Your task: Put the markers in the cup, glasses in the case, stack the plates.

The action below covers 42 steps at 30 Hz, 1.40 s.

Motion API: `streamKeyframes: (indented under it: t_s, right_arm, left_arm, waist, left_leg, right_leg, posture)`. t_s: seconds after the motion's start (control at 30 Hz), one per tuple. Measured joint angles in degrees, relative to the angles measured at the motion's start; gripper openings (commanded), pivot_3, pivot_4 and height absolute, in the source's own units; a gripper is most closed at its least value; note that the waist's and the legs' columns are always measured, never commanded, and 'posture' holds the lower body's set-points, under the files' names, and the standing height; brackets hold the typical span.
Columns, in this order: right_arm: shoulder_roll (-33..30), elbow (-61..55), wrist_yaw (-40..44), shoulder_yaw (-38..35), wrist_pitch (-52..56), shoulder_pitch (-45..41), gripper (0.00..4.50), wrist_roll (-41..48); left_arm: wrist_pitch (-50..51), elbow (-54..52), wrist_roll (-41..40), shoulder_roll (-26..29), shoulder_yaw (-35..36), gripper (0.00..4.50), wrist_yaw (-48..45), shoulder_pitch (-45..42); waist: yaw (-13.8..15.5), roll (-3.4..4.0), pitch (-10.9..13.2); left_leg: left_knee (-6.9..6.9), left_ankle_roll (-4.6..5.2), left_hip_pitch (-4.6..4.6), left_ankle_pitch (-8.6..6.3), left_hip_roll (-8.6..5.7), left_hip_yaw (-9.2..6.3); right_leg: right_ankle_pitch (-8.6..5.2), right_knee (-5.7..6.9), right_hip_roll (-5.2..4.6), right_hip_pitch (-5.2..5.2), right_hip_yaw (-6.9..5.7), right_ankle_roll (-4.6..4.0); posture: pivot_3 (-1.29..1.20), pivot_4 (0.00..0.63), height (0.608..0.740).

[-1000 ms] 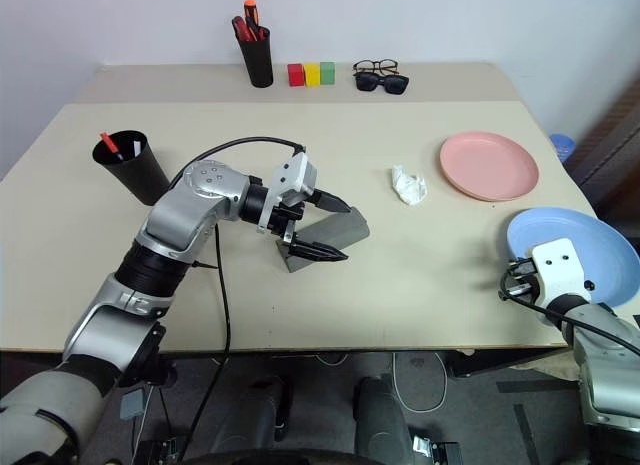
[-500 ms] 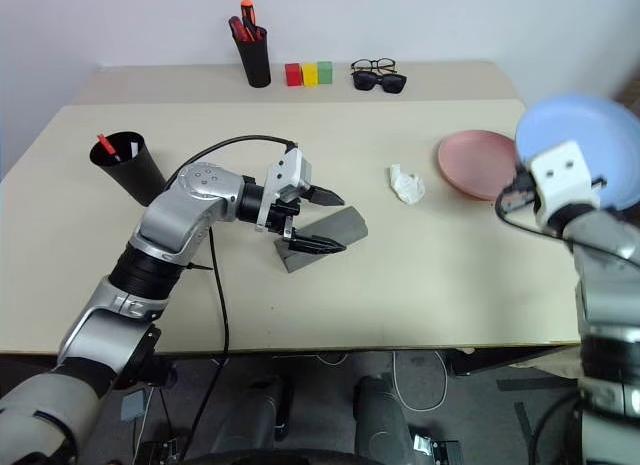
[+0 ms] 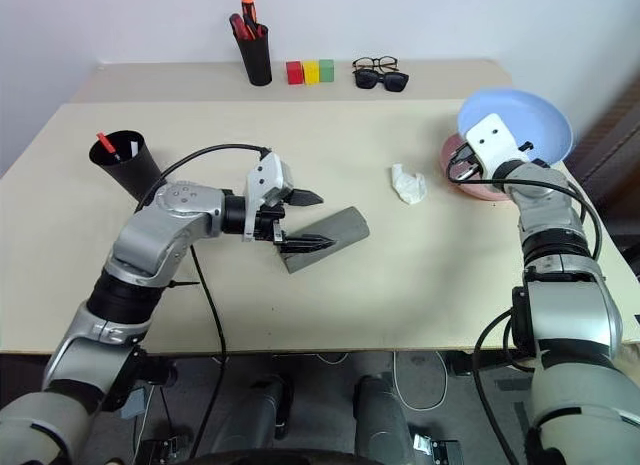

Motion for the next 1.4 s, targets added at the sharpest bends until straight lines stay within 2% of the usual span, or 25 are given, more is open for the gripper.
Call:
streamKeyframes:
  t_s: [0.1, 0.3, 0.33, 0.5, 0.7, 0.83, 1.2, 1.3, 1.4]
  right_arm:
    - [0.2, 1.9, 0.1, 0.5, -0.5, -0.3, 1.04, -0.5]
    - [0.4, 2.7, -0.8, 0.4, -1.4, -0.5, 4.13, -0.6]
    - [0.4, 2.7, -1.1, 0.3, -1.5, -0.5, 4.44, -0.5]
    - [4.7, 0.5, 5.6, -5.0, -0.1, -0.5, 4.44, 6.8]
    - [10.3, -3.5, 12.4, -7.0, 1.7, 3.7, 4.44, 11.5]
    - [12.7, -3.0, 12.0, -7.0, 2.2, 5.2, 4.44, 11.5]
    - [16.1, 2.9, 4.7, -6.5, 3.3, 3.9, 4.44, 9.1]
    - [16.7, 3.7, 3.1, -6.7, 4.3, 3.3, 3.54, 9.1]
    - [17.0, 3.8, 2.5, -6.8, 4.5, 3.1, 2.01, 9.1]
  left_arm:
    - [1.3, -1.5, -0.7, 0.9, 0.6, 4.50, 1.3, 0.4]
    - [2.0, -2.1, -2.0, 1.6, 0.7, 4.50, 2.5, 0.9]
    - [2.2, -2.1, -2.0, 1.9, 0.7, 4.50, 2.6, 1.1]
    - [2.4, -2.1, -3.3, 3.4, 0.8, 4.50, 2.5, 1.7]
    - [2.2, -3.0, -4.5, 6.1, 2.3, 4.50, 2.6, 4.8]
    - [2.2, -5.9, -6.4, 7.1, 5.0, 4.50, 3.2, 7.4]
    - [2.7, -11.4, -12.5, 7.0, 9.8, 4.50, 6.2, 10.4]
    - [2.8, -12.1, -13.2, 7.0, 9.9, 4.50, 7.7, 10.4]
    - [2.8, -12.6, -13.5, 7.0, 9.9, 4.50, 8.7, 10.4]
  waist:
    - [0.0, 0.01, 0.0]
    - [-0.7, 0.01, 0.0]
    - [-1.0, 0.01, 0.0]
    - [-2.2, 0.00, 0.0]
    - [-2.5, 0.01, 0.0]
    - [-2.5, 0.02, 0.0]
    - [-2.5, 0.02, 0.0]
    - [-2.5, 0.01, 0.0]
    - [-2.5, 0.01, 0.0]
  left_leg:
    - [0.05, -0.01, 0.01, 0.01, -0.01, 0.00]
    - [0.04, -0.01, 0.04, 0.01, -0.01, 0.00]
    - [0.04, -0.01, 0.04, 0.01, -0.01, 0.00]
    - [0.02, -0.01, 0.21, 0.01, 0.02, 0.01]
    - [-0.04, -0.01, 0.37, 0.00, 0.04, 0.00]
    - [-0.02, -0.01, 0.37, 0.00, 0.04, 0.02]
    - [-0.02, -0.01, 0.39, 0.01, 0.04, 0.01]
    - [-0.03, -0.01, 0.45, 0.01, 0.04, 0.01]
    - [-0.02, -0.01, 0.45, 0.01, 0.04, 0.02]
  right_leg:
    - [0.00, 0.03, 0.00, 0.02, 0.01, -0.01]
    - [0.00, 0.04, 0.00, 0.04, 0.01, -0.01]
    - [0.00, 0.05, 0.00, 0.04, 0.01, -0.01]
    - [0.02, 0.20, 0.02, 0.08, 0.06, 0.01]
    - [0.01, 0.26, 0.06, 0.20, 0.06, 0.04]
    - [0.01, 0.25, 0.05, 0.19, 0.11, 0.03]
    - [0.01, 0.27, 0.06, 0.21, 0.11, 0.02]
    - [0.00, 0.27, 0.07, 0.26, 0.11, 0.01]
    - [0.00, 0.27, 0.07, 0.27, 0.12, 0.01]
  posture:
    - [0.00, 0.150, 0.740]
    - [0.00, 0.150, 0.740]
    - [0.00, 0.150, 0.740]
    - [0.00, 0.150, 0.740]
    - [0.00, 0.150, 0.740]
    - [0.00, 0.150, 0.740]
    - [0.00, 0.150, 0.740]
    - [0.00, 0.150, 0.740]
    - [0.00, 0.150, 0.740]
